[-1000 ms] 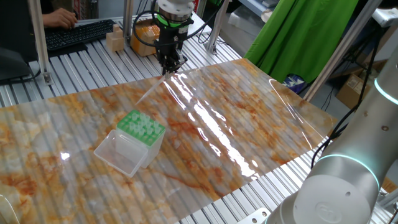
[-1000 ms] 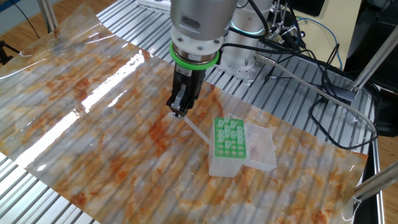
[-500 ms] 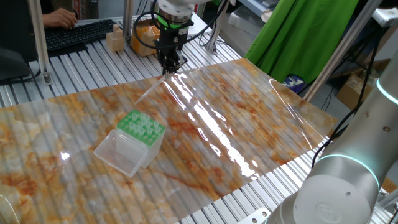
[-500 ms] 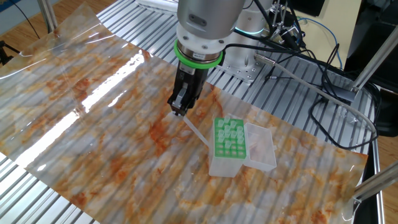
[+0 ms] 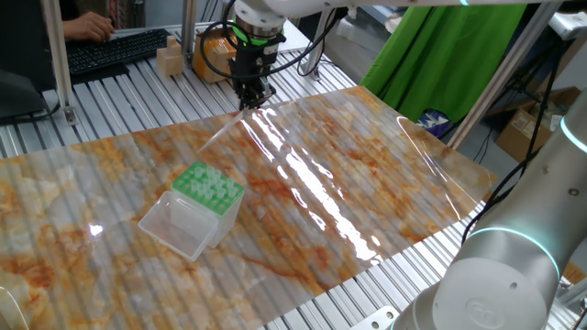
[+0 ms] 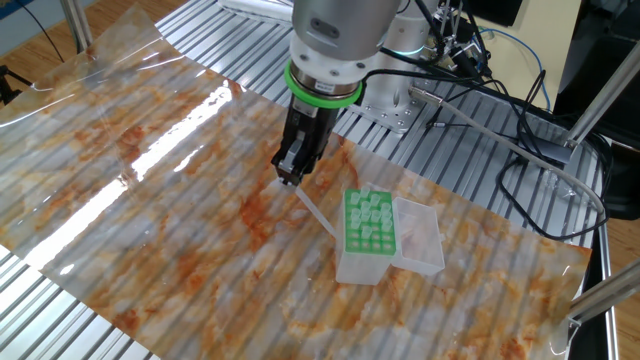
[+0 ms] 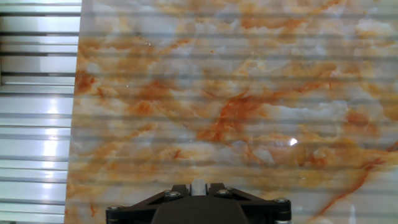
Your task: Insert a large pipette tip into the holder for large pipette tips
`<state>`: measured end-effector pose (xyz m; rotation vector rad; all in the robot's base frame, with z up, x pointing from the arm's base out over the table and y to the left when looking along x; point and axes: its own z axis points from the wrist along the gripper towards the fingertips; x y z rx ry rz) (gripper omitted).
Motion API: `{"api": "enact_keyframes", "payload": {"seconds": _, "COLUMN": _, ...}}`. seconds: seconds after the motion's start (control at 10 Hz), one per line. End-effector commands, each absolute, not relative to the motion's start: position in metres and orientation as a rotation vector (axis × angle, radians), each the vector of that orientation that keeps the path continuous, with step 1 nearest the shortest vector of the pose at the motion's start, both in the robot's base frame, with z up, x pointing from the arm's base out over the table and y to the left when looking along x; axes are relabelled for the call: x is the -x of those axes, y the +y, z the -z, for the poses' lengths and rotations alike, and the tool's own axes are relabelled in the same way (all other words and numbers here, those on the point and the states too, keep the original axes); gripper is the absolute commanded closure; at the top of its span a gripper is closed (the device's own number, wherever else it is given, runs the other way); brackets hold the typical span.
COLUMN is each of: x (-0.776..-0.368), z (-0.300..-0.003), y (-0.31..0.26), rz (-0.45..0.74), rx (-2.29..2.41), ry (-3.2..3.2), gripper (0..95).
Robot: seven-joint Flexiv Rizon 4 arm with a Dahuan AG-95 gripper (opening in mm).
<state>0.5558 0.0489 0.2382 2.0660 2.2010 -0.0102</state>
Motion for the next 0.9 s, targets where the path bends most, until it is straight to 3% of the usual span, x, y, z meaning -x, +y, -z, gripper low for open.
{"api": "enact_keyframes", "payload": {"seconds": 0.1, "x": -0.5549, "z": -0.2383, "y": 0.0500, "rz": 0.031, "rx": -2.057, "ry": 2.190, "gripper": 95.0}}
{"api": "enact_keyframes", "payload": {"seconds": 0.9, "x": -0.5499, "z": -0.2407, "y": 0.0567, "rz": 0.053, "rx": -2.049, "ry": 2.151, "gripper": 95.0}}
